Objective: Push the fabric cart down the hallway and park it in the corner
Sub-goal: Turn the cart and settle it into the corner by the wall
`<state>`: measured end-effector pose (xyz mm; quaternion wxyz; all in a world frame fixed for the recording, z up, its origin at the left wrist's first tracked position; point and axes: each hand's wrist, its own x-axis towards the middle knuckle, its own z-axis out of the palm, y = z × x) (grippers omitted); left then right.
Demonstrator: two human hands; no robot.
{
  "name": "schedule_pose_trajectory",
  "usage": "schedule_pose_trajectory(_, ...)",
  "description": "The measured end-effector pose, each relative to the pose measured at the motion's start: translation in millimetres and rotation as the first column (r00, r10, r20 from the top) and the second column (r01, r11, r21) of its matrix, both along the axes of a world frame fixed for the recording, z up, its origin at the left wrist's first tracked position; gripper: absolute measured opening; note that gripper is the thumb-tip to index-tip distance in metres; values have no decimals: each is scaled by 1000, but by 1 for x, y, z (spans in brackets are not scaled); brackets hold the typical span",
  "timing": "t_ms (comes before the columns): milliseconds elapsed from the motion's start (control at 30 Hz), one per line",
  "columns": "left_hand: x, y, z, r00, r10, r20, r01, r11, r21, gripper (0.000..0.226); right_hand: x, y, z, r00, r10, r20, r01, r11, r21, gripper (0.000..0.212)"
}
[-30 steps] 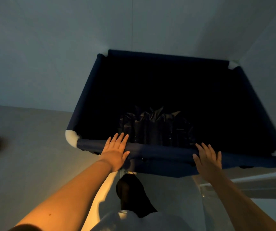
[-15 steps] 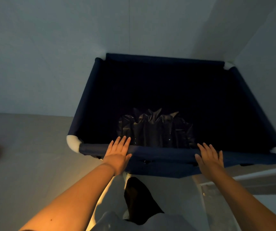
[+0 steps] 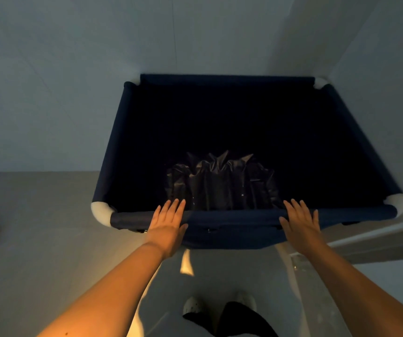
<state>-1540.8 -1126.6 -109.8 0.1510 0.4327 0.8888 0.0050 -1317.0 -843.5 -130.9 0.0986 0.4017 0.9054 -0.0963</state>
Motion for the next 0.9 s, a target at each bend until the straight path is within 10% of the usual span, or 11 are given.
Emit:
schedule_pose_trajectory(267,3,-3,5,999,8,44,-7,999,-32,59,5,-6,14,998,63,-30,-60,995,75,52)
schedule_pose_trajectory(567,-13,62,147,956,80,281,63,882,-467,58,-42,27,127,755,419,505,-259,898,-356,56)
schedule_pose_trajectory(767,2,94,297,999,19,-29,-19,1000,-6,62,-73,26,301,881,473,27,-464,873,-148,56)
schedule_pose_trajectory(900,28,92,365,947,44,-319,34,972,233,66,-53,13,401,785,534,-315,-496,845,197,57)
